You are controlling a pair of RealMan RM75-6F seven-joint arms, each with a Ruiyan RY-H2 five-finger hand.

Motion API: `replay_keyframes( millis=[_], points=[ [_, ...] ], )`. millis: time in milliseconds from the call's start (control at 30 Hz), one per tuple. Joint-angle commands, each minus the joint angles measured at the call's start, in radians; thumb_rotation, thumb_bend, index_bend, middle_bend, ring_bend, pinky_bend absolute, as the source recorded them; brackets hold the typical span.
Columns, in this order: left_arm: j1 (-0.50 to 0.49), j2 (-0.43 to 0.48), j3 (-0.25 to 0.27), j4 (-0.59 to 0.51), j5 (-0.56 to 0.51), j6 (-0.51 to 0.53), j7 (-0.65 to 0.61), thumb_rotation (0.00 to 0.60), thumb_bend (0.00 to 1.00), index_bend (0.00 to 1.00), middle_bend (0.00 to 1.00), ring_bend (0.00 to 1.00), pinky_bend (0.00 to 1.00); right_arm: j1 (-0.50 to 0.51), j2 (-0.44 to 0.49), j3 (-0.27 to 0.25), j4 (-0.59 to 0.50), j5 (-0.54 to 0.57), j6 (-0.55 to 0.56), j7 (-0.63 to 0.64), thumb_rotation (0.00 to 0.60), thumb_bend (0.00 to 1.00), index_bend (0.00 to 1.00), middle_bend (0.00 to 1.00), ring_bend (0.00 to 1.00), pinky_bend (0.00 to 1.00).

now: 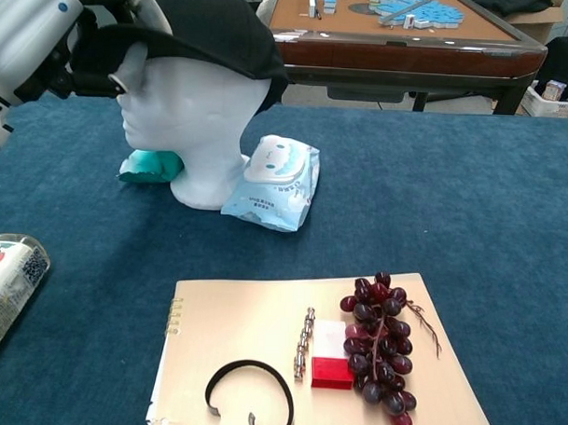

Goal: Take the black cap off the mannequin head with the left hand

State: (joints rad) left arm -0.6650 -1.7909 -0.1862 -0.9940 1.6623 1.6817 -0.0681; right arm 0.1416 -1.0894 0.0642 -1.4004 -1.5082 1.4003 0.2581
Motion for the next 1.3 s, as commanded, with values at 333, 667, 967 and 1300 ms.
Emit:
replay_keyframes(
  millis=[333, 667, 967, 1300],
  points=[
    [-0.05, 0.071, -0.051, -0.1, 0.0, -0.042, 0.067, 0.6, 0.54, 0.62, 0.65, 0.49, 0.69, 0.01, -0.01, -0.003, 0.007, -0.001, -0.017, 0.004, 0.6, 0.24, 0.57, 0.5, 0.46, 0.66],
    [-0.079, 0.113, -0.072, -0.185, -0.035, -0.131, 0.149, 0.6, 0.54, 0.63, 0.66, 0.5, 0.69, 0.015, -0.017, -0.013, 0.012, -0.004, -0.033, 0.007, 0.6, 0.24, 0.57, 0.5, 0.46, 0.66],
    [-0.106, 0.147, -0.113, -0.228, -0.09, -0.2, 0.188, 0.6, 0.54, 0.64, 0.66, 0.5, 0.69, 0.018, -0.02, -0.018, 0.013, -0.006, -0.04, 0.008, 0.6, 0.24, 0.57, 0.5, 0.46, 0.66],
    [-0.131, 0.166, -0.148, -0.25, -0.13, -0.234, 0.211, 0.6, 0.54, 0.64, 0.66, 0.5, 0.69, 0.021, -0.024, -0.022, 0.015, -0.007, -0.049, 0.007, 0.6, 0.24, 0.57, 0.5, 0.46, 0.66]
  ],
)
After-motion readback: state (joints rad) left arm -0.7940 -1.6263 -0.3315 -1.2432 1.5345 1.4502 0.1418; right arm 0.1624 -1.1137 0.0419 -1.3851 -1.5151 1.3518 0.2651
